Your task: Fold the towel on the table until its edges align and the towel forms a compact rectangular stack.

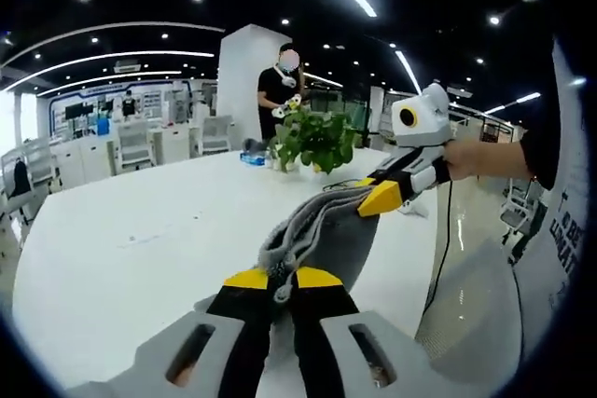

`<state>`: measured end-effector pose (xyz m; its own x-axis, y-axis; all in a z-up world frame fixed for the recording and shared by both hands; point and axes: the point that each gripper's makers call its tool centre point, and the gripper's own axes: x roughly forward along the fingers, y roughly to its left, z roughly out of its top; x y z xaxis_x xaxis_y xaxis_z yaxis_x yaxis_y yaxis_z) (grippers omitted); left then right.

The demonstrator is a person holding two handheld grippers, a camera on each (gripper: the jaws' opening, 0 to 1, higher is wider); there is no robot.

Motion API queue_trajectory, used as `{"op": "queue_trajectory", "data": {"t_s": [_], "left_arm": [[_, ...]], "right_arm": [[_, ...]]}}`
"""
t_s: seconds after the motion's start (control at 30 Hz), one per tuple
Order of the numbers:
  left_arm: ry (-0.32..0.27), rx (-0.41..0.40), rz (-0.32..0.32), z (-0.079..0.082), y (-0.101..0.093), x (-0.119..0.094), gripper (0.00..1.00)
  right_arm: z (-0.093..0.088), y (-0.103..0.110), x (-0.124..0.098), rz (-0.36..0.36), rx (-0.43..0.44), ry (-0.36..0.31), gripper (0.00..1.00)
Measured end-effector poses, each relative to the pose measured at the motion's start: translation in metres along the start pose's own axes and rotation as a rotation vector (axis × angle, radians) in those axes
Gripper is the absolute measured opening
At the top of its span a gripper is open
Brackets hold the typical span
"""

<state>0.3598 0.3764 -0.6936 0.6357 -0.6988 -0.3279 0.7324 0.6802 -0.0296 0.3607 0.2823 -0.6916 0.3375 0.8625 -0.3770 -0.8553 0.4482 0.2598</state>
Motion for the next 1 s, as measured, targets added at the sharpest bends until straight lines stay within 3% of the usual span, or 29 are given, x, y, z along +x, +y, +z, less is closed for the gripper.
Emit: {"op": "queue_trajectory", "data": {"t_s": [0.3, 0.43, 0.7, 1.0], "left_arm": [[-0.056, 0.004, -0.019, 0.025, -0.010, -0.017, 0.07], [-0.058, -0.026, -0.028, 0.027, -0.012, -0.023, 0.07], [0.021, -0.063, -0.029, -0.003, -0.009, -0.015, 0.07], [0.118, -0.131, -0.055, -0.034, 0.003, 0.008, 0.07]], "right_arm": [[0.022, 0.018, -0.016, 0.017, 0.001, -0.048, 0.05], [0.023, 0.029, -0.017, 0.042, 0.036, -0.041, 0.05], [-0.002, 0.024, -0.002, 0.039, 0.072, 0.019, 0.05], [-0.025, -0.007, 0.017, -0.013, 0.127, 0.080, 0.06]]}}
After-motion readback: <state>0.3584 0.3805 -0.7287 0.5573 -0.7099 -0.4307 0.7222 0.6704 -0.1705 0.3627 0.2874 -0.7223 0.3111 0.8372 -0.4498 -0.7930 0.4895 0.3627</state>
